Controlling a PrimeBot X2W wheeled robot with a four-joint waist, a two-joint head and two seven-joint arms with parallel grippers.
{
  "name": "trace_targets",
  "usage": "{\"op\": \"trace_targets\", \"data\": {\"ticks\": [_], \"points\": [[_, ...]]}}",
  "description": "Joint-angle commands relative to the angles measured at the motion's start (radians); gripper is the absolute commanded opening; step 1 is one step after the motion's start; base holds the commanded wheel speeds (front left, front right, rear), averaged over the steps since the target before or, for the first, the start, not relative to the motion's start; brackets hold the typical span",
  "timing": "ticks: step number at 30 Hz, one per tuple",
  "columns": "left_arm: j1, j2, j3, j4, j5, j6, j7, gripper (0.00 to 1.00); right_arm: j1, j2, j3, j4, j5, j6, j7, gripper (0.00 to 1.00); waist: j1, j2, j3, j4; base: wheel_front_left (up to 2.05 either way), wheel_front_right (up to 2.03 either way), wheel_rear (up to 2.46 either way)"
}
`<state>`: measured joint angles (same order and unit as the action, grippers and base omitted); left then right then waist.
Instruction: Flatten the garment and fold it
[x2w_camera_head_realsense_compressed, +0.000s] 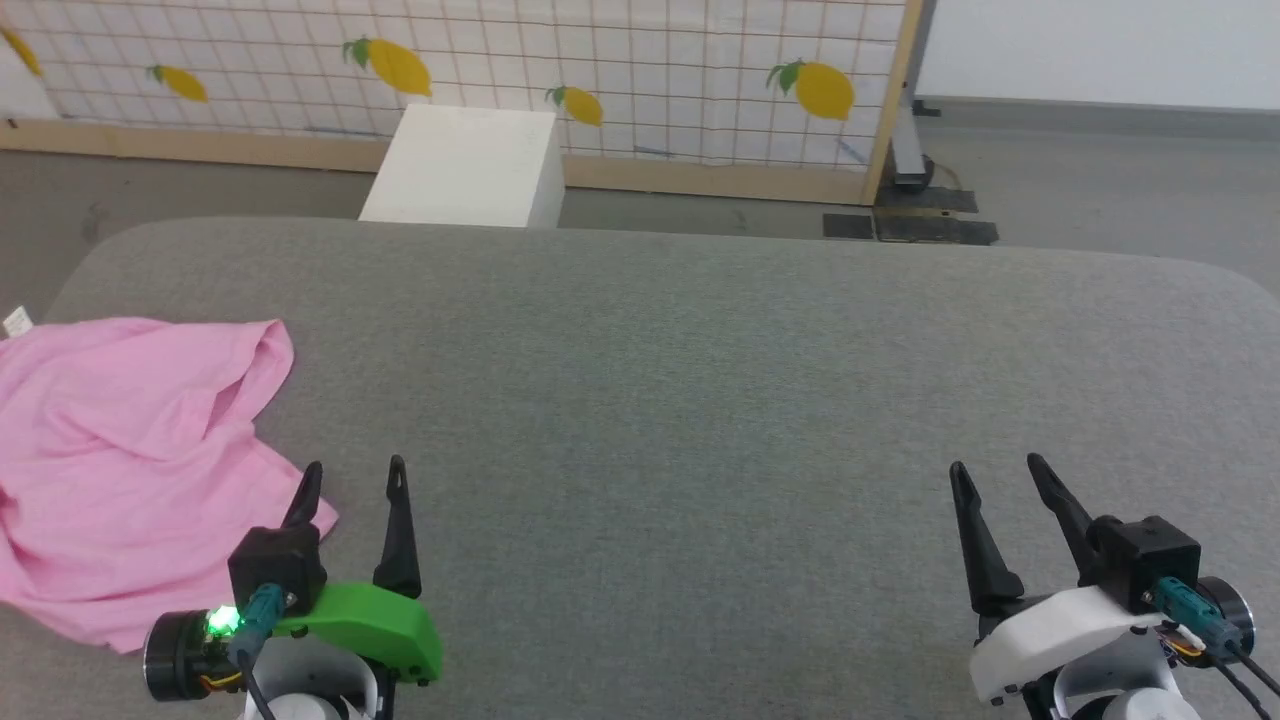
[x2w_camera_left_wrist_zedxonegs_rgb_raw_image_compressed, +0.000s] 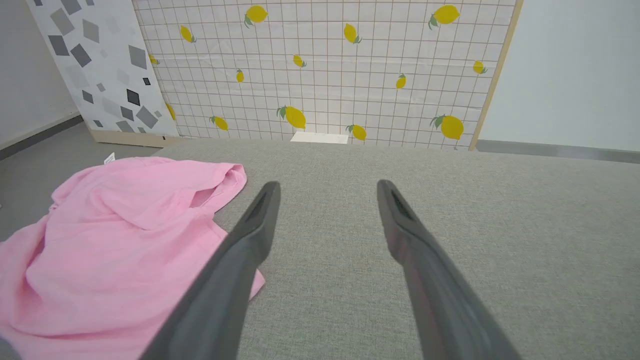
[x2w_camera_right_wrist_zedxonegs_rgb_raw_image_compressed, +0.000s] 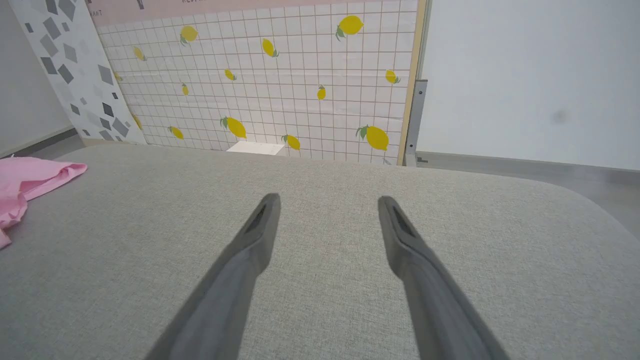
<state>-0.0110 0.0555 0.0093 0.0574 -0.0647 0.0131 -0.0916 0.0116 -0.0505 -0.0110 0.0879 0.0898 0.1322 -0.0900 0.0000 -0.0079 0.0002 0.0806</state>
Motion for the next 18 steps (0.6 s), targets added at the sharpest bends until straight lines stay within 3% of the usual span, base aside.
{"op": "trace_targets", "data": {"ticks": [1, 18], "points": [[0.007, 0.001, 0.003, 0.005, -0.014, 0.008, -0.011, 1.00, 0.003, 0.000, 0.002, 0.007, 0.011, -0.001, -0.012, 1.00, 0.0000, 0.0030, 0.001, 0.025, 0.00, 0.00, 0.00], [0.014, 0.004, 0.015, 0.024, -0.029, 0.017, -0.047, 1.00, -0.003, 0.000, 0.016, 0.042, 0.033, -0.001, -0.047, 1.00, 0.0000, 0.0041, 0.005, 0.169, 0.00, 0.00, 0.00]]}}
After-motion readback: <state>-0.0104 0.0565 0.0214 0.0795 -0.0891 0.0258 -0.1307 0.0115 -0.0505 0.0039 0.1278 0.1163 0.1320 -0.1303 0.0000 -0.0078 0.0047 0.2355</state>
